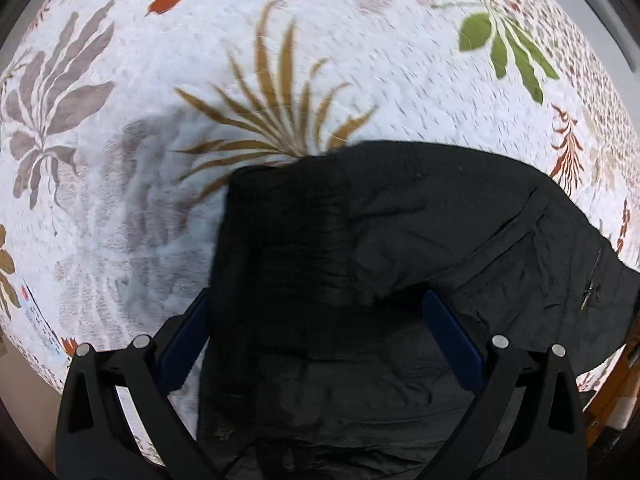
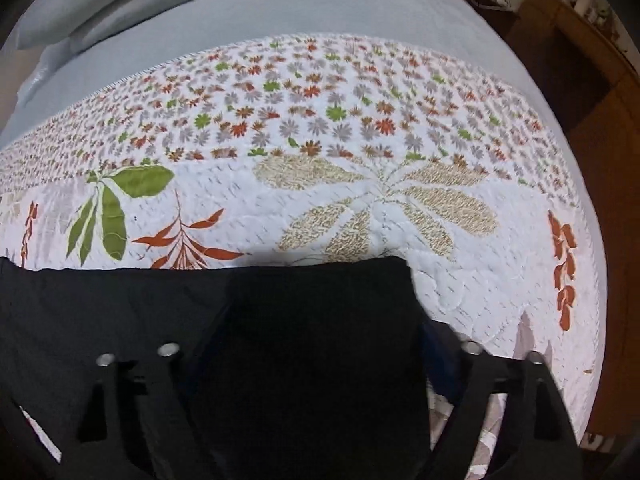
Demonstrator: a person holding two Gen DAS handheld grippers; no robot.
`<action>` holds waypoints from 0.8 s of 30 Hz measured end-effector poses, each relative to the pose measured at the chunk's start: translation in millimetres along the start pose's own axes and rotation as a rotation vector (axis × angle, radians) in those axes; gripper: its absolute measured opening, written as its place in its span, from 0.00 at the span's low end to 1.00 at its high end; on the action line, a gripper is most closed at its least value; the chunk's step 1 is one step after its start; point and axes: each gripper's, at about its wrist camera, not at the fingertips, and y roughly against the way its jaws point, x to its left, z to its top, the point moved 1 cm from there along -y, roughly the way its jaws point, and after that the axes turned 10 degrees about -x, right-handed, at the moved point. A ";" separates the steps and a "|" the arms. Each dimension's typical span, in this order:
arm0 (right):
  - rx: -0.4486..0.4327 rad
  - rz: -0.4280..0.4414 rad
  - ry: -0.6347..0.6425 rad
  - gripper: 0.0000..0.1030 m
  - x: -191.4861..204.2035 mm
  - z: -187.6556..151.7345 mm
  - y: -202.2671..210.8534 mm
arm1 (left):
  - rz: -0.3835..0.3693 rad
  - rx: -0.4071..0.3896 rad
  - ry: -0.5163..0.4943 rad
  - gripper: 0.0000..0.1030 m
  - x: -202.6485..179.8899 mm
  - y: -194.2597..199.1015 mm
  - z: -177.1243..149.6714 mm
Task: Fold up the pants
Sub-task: 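Grasp the waistband of the nearer black pants with both tools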
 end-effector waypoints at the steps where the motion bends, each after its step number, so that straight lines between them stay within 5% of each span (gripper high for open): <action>1: -0.014 0.002 0.008 0.53 1.8 -1.8 4.5 | 0.000 -0.001 -0.006 0.97 -3.9 -0.7 -0.5; 3: -0.028 0.016 0.022 0.30 0.2 -2.6 15.3 | -0.030 -0.001 -0.018 0.94 -15.0 -0.2 -7.1; 6: -0.044 -0.012 0.094 0.20 14.0 -5.5 28.5 | 0.004 -0.025 -0.073 0.82 -30.6 5.3 -13.9; 10: -0.107 -0.002 0.113 0.18 25.2 -7.3 56.4 | 0.039 -0.046 -0.106 0.52 -47.3 23.6 -25.1; 13: -0.165 0.028 0.093 0.16 22.5 -12.9 85.4 | 0.058 -0.067 -0.138 0.39 -53.1 35.7 -33.2; 24: -0.350 0.206 0.138 0.15 24.7 -51.6 202.0 | 0.170 -0.198 -0.222 0.24 -104.1 41.4 -68.4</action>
